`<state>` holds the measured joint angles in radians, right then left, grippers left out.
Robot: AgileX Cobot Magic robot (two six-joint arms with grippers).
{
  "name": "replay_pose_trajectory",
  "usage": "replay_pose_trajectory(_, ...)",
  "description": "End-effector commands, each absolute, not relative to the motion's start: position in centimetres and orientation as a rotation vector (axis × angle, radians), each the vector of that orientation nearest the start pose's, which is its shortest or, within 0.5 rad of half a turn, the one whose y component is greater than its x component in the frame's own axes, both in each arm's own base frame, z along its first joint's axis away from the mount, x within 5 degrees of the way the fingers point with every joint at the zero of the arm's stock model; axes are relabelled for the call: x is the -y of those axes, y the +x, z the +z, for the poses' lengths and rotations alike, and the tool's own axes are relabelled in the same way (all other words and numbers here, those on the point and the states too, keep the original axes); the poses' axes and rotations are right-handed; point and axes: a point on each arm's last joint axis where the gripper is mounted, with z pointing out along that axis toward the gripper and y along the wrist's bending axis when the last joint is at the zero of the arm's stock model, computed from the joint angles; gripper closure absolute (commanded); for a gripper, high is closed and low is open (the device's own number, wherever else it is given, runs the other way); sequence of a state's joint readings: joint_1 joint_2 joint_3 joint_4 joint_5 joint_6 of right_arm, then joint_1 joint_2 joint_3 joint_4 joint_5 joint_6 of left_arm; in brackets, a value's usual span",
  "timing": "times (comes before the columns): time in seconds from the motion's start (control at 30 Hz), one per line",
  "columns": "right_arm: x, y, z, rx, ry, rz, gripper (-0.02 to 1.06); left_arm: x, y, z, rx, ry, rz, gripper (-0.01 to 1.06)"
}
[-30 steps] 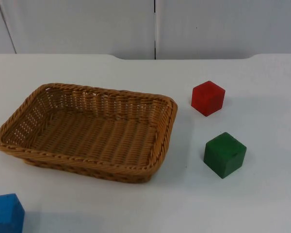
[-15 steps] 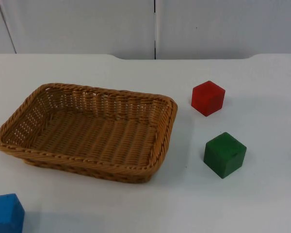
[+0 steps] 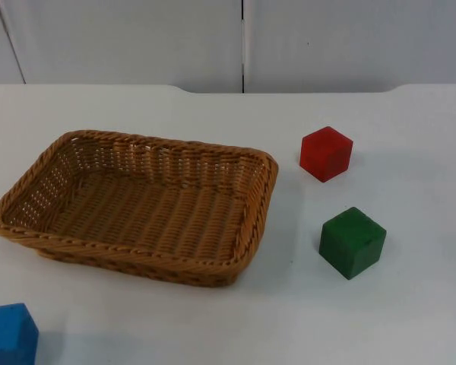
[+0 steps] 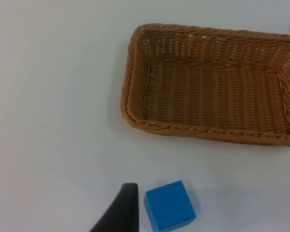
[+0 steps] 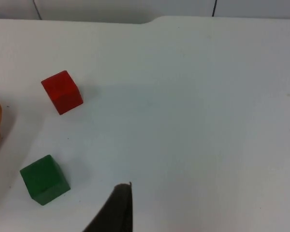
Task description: Pick up one cube with each hand and place exactly two cubes into the same basket, leaving the remaining cube outside.
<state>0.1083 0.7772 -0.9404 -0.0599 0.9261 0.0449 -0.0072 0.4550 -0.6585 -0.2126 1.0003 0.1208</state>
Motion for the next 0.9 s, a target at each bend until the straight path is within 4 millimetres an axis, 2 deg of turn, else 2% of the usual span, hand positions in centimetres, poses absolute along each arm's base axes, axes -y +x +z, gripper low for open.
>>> replay_pose_trajectory(0.0, -1.2, 14.8, 38.1, -2.25, -0.095, 0.014, -0.01, 2.3, 7.6, 32.6, -2.239, 0.145, -0.283, 0.0)
replay_pose_trajectory(0.03, -1.2, 14.8, 38.1, -2.25, -0.095, 0.014, -0.01, 2.3, 7.6, 32.6, -2.239, 0.145, -0.283, 0.0)
replay_pose_trajectory(0.2, -2.1, 17.7, 38.4, -2.293, -0.165, 0.077, -0.01, 3.2, 9.8, 33.4, -2.25, 0.251, -0.377, 0.0)
replay_pose_trajectory(0.27, -2.4, 18.2, 38.5, -2.298, -0.188, 0.097, -0.01, 3.3, 10.3, 33.4, -2.253, 0.264, -0.39, 0.0)
replay_pose_trajectory(0.57, -3.1, 23.3, 37.6, -2.403, -0.218, 0.113, -0.01, 4.0, 13.4, 35.1, -2.213, 0.337, -0.464, 0.0)
replay_pose_trajectory(0.6, -3.1, 23.3, 37.6, -2.403, -0.218, 0.113, -0.01, 4.0, 13.4, 35.1, -2.213, 0.337, -0.464, 0.0)
replay_pose_trajectory(0.87, -3.9, 27.0, 37.1, -2.424, -0.278, 0.159, -0.01, 4.6, 15.8, 35.9, -2.196, 0.385, -0.535, 0.0)
